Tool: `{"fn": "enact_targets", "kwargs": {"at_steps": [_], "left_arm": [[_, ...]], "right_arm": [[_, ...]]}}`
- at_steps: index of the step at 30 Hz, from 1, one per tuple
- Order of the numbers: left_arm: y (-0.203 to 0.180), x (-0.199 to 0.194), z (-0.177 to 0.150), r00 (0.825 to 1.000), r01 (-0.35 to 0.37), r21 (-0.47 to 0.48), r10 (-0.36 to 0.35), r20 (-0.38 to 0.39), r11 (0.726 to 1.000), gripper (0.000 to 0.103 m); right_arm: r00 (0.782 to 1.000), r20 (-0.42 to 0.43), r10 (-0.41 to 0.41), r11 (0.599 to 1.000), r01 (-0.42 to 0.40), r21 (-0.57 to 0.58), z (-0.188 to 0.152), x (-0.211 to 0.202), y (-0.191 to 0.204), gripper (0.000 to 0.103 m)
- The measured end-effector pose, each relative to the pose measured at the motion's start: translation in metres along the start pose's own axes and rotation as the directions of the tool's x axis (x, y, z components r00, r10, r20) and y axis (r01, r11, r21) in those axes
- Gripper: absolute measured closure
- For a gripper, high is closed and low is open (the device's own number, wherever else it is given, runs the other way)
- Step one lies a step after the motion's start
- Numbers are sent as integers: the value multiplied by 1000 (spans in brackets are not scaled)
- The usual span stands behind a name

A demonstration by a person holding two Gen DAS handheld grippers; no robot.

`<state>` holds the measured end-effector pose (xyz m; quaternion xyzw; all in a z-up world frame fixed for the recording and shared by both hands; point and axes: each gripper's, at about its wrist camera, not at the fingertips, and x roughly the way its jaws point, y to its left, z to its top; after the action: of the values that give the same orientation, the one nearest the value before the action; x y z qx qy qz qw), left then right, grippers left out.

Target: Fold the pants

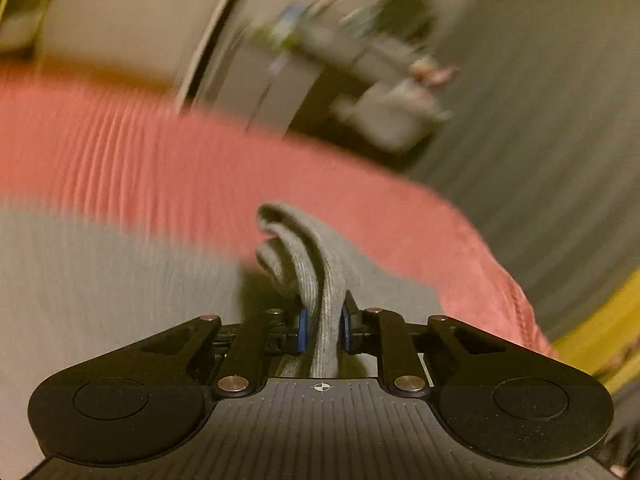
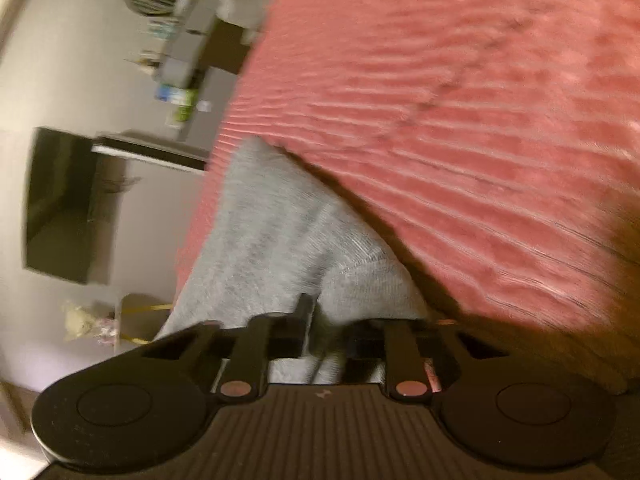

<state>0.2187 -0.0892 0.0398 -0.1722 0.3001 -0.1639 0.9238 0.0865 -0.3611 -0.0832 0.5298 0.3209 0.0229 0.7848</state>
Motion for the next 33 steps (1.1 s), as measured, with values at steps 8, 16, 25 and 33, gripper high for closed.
{"fn": "enact_targets", "kwargs": {"at_steps": [8,16,25,33], "left_arm": [[52,27,-30,927,-323,-54,304,-221,945,71],[79,-17,-64,972,-80,-401,-18,-236,912,27],[100,-13,-78,971,56,-584,-182,-158,810,13],[102,-15,-88,953,136,-592,-268,-141,795,8]], "right_arm": [[983,-51,-175,984,174,-31,-1,17,7,86],[988,-58,-143,989,140,-46,-1,16,5,71],[991,-66,-117,992,114,-48,-2,18,8,60],[993,-71,-94,995,92,-24,-4,14,6,50]]}}
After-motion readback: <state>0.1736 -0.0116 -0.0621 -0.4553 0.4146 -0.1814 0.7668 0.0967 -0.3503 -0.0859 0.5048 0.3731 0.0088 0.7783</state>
